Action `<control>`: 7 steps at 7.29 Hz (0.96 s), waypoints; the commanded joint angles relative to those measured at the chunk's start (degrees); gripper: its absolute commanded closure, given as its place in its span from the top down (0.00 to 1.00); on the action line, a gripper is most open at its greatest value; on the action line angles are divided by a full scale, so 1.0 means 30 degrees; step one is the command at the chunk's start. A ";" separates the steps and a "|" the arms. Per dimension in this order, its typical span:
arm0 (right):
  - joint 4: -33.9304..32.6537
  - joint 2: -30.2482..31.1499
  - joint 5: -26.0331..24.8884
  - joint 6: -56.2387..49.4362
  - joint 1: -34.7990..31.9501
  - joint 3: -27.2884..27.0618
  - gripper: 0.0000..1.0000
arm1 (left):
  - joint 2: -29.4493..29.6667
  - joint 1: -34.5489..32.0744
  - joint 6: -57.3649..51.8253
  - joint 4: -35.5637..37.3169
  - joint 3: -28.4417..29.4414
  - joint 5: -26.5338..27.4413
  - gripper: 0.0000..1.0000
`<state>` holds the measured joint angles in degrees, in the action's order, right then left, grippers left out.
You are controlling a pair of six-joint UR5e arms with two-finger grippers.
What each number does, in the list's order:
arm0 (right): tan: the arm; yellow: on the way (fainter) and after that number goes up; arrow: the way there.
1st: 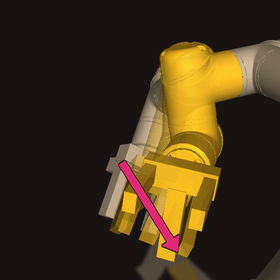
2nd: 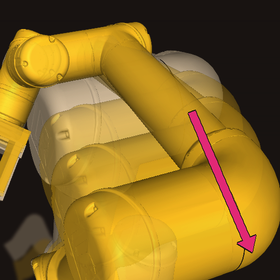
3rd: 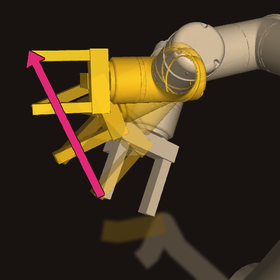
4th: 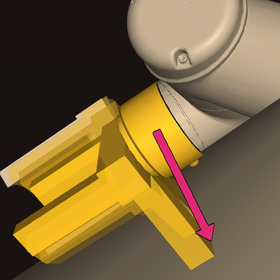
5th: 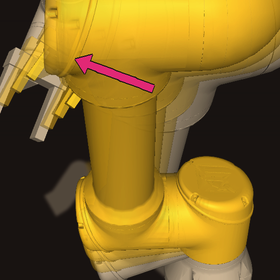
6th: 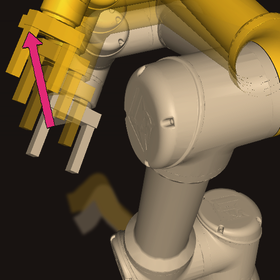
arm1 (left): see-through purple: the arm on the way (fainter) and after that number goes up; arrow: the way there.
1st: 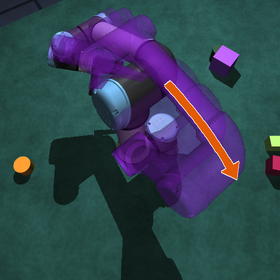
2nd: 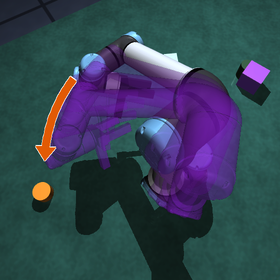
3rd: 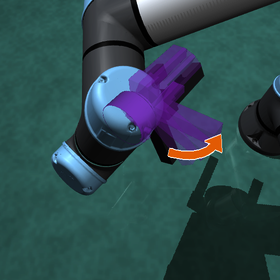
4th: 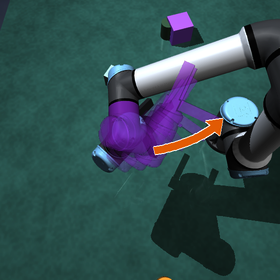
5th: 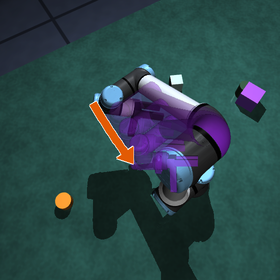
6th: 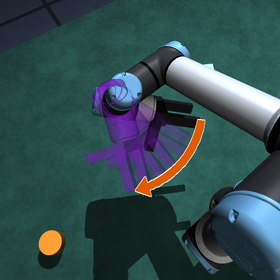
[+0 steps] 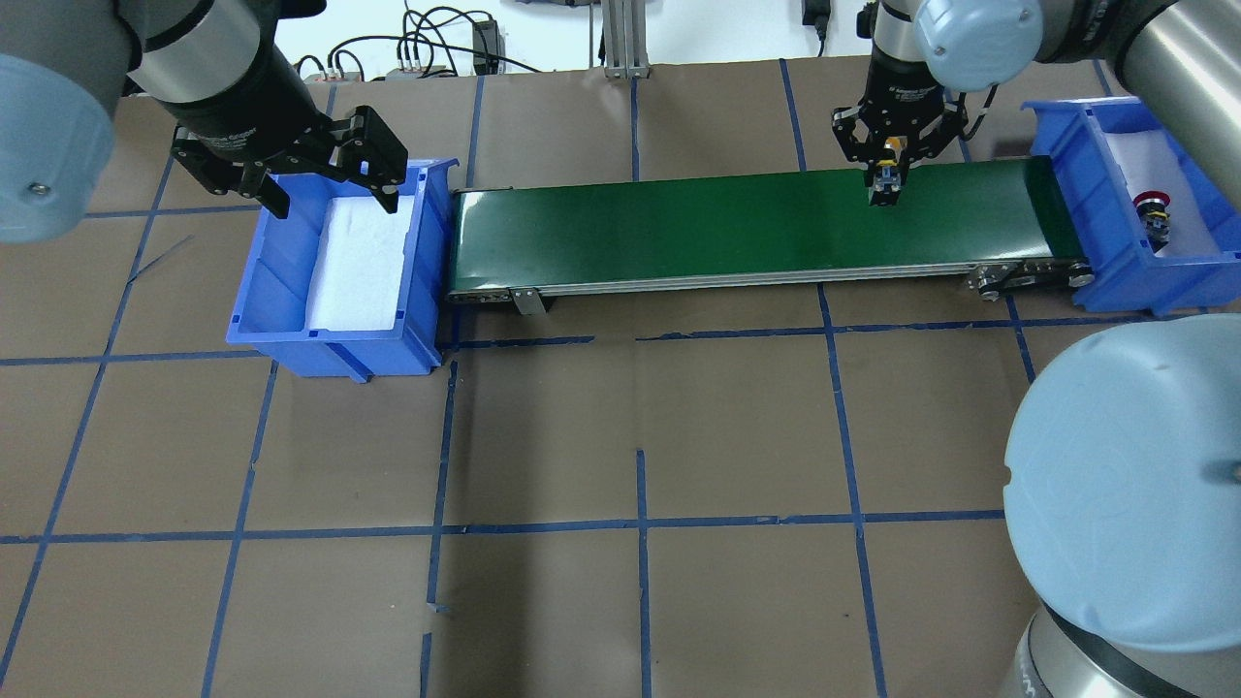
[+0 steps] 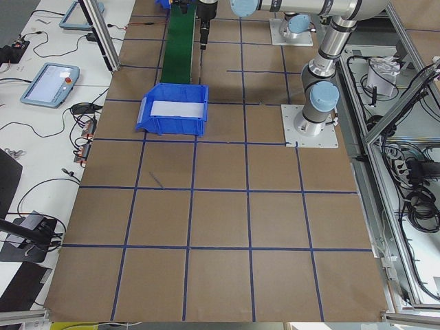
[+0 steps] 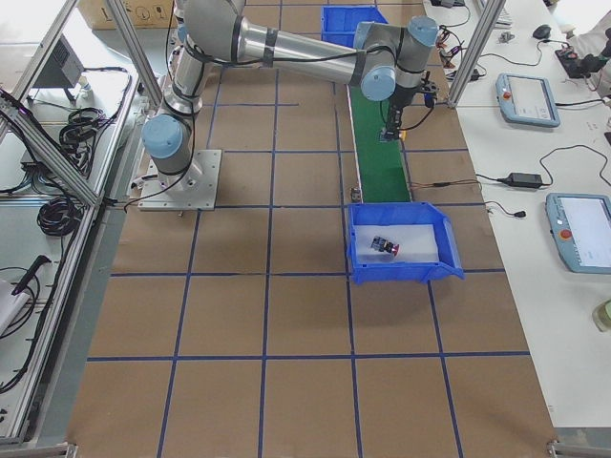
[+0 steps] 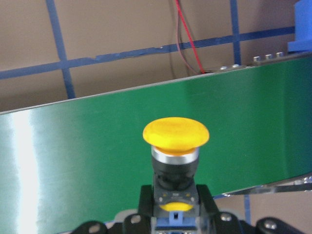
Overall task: Transport two buttons from left to right
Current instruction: 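Place the yellow button in the blue bin beside the red one and release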
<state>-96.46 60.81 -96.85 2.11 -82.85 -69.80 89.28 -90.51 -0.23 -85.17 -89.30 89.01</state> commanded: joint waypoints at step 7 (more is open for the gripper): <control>0.0981 -0.0754 0.0145 -0.7497 0.6690 0.2524 0.08 | -0.0023 -0.0007 -0.0010 0.0000 0.0000 0.0152 1.00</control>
<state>-93.36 59.50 -96.46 -18.18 -65.62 -62.25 89.22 -90.53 -0.26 -85.16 -89.30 89.27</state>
